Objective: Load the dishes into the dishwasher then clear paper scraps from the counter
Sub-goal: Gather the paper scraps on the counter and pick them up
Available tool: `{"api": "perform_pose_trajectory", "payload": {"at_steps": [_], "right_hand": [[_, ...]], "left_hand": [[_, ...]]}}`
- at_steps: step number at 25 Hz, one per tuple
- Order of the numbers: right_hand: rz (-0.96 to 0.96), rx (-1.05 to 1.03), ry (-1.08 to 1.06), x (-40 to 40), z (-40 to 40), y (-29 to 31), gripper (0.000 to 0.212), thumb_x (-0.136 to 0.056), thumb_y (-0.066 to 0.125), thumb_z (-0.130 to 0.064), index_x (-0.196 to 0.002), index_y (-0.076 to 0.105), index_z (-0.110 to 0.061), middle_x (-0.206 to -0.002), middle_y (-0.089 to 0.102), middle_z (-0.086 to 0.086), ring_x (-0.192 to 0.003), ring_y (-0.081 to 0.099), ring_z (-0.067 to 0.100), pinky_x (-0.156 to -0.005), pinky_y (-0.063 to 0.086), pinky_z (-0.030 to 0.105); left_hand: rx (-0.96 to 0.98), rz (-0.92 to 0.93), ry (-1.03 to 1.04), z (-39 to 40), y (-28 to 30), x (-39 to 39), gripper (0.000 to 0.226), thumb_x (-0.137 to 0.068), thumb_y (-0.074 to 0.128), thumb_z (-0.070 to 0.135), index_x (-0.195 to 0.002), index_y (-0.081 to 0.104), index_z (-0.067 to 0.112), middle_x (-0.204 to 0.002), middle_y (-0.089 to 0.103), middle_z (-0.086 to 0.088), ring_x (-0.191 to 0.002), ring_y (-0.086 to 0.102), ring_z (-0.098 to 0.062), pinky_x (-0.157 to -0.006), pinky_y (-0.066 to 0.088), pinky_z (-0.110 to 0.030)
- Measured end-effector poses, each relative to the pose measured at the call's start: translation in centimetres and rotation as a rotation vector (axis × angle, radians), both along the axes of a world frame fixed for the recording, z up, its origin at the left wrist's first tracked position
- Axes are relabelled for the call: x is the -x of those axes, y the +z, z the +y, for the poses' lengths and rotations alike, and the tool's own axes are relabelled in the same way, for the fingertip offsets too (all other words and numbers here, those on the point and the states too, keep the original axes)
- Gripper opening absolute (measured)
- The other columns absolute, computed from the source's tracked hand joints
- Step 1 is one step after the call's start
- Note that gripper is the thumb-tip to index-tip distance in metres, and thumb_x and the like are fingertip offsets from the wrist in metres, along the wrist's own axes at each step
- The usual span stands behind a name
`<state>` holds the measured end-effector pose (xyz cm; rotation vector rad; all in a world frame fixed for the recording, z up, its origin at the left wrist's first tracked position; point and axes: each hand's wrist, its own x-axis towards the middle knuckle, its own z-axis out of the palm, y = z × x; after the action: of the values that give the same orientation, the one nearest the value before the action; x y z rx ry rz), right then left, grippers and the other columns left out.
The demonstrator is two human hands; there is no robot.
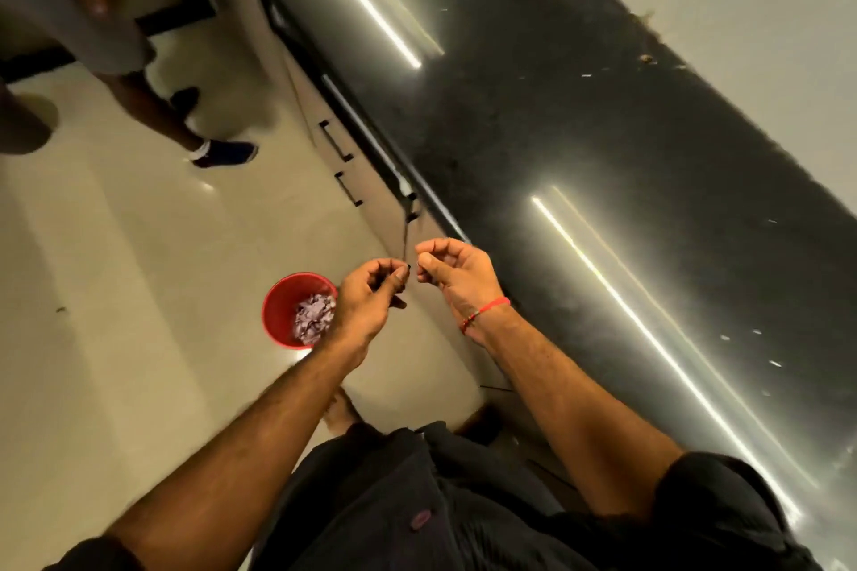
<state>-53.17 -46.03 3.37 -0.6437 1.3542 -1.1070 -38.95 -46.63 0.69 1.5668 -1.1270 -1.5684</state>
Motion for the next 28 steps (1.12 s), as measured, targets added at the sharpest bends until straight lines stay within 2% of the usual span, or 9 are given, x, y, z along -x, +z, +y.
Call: {"api": "perform_pose_trajectory", "payload": {"at_steps": [3,6,9,13,17,19,22,25,28], "right_hand": [[0.026,-0.096,0.041,-6.6,-2.4,-3.5,0.018,-0.088,0.059,0.011,-0.092,0.066,-0.005,-0.059,0.064,-0.002,-0.055,0.058,0.009,-0.062,0.051,0.021],[0.014,-0.181,0.066,-13.3,-4.7,-8.6,0.022,-0.088,0.059,0.01,-0.097,0.065,-0.009,-0.064,0.067,-0.003,-0.061,0.057,0.014,-0.07,0.049,0.03],[0.017,-0.265,0.062,-18.6,-6.6,-14.7,0.019,-0.088,0.06,0.011,-0.101,0.066,-0.002,-0.073,0.069,0.002,-0.061,0.062,0.01,-0.065,0.052,0.023],[0.035,-0.328,0.069,-23.8,-9.8,-24.7,0.019,-0.088,0.058,0.013,-0.096,0.066,-0.002,-0.064,0.07,-0.006,-0.052,0.062,0.004,-0.05,0.05,0.018],[0.125,-0.423,0.086,-26.0,-11.0,-37.5,0.021,-0.09,0.053,0.013,-0.107,0.064,0.006,-0.069,0.067,0.002,-0.05,0.062,0.003,-0.051,0.051,0.016],[0.169,-0.445,0.093,-25.9,-10.8,-43.2,0.022,-0.089,0.054,0.013,-0.107,0.065,0.007,-0.073,0.064,0.004,-0.05,0.062,0.002,-0.055,0.052,0.016],[0.138,-0.494,0.099,-25.0,-10.4,-49.7,0.023,-0.09,0.051,0.015,-0.106,0.064,0.007,-0.062,0.062,-0.001,-0.047,0.056,0.004,-0.054,0.05,0.018],[0.058,-0.535,0.105,-24.1,-10.1,-52.1,0.033,-0.093,0.039,0.015,-0.114,0.06,0.001,-0.082,0.065,0.003,-0.066,0.057,0.009,-0.062,0.048,0.019],[0.116,-0.501,0.124,-23.5,-9.4,-52.5,0.033,-0.092,0.045,0.01,-0.117,0.062,-0.003,-0.112,0.064,0.017,-0.096,0.061,0.02,-0.078,0.053,0.026]], "left_hand": [[-0.075,-0.005,0.091,-1.0,-2.7,-5.9,0.014,-0.098,0.061,0.006,-0.09,0.067,0.015,-0.083,0.066,-0.011,-0.072,0.058,-0.015,-0.055,0.048,-0.014],[-0.203,-0.006,0.229,-2.7,-7.3,-11.6,0.015,-0.099,0.06,0.008,-0.09,0.067,0.018,-0.087,0.069,-0.007,-0.073,0.061,-0.012,-0.056,0.05,-0.016],[-0.299,0.003,0.347,-4.5,-13.7,-15.8,0.015,-0.098,0.061,0.009,-0.09,0.067,0.02,-0.097,0.072,-0.011,-0.083,0.065,-0.019,-0.066,0.056,-0.029],[-0.408,0.015,0.462,-6.6,-24.5,-19.7,0.012,-0.094,0.063,0.009,-0.088,0.071,0.016,-0.091,0.073,-0.015,-0.075,0.067,-0.024,-0.077,0.062,-0.048],[-0.541,0.019,0.589,-7.5,-36.5,-22.4,0.014,-0.095,0.06,0.001,-0.094,0.071,0.009,-0.082,0.067,-0.006,-0.062,0.061,-0.014,-0.054,0.058,-0.027],[-0.602,0.021,0.61,-7.7,-41.3,-23.3,0.018,-0.095,0.054,-0.005,-0.098,0.07,0.005,-0.081,0.067,-0.007,-0.06,0.061,-0.016,-0.052,0.057,-0.027],[-0.674,0.111,0.626,-7.6,-46.6,-24.1,0.02,-0.099,0.047,-0.006,-0.107,0.06,0.007,-0.091,0.066,-0.011,-0.057,0.064,-0.017,-0.054,0.059,-0.029],[-0.677,0.078,0.527,-7.1,-48.7,-25.2,0.03,-0.104,0.045,0.005,-0.13,0.056,0.016,-0.118,0.067,-0.009,-0.07,0.07,-0.015,-0.056,0.058,-0.029],[-0.643,0.019,0.42,-6.0,-49.5,-26.2,0.034,-0.103,0.041,0.006,-0.123,0.063,0.023,-0.124,0.067,-0.008,-0.08,0.071,-0.021,-0.06,0.06,-0.035]]}}
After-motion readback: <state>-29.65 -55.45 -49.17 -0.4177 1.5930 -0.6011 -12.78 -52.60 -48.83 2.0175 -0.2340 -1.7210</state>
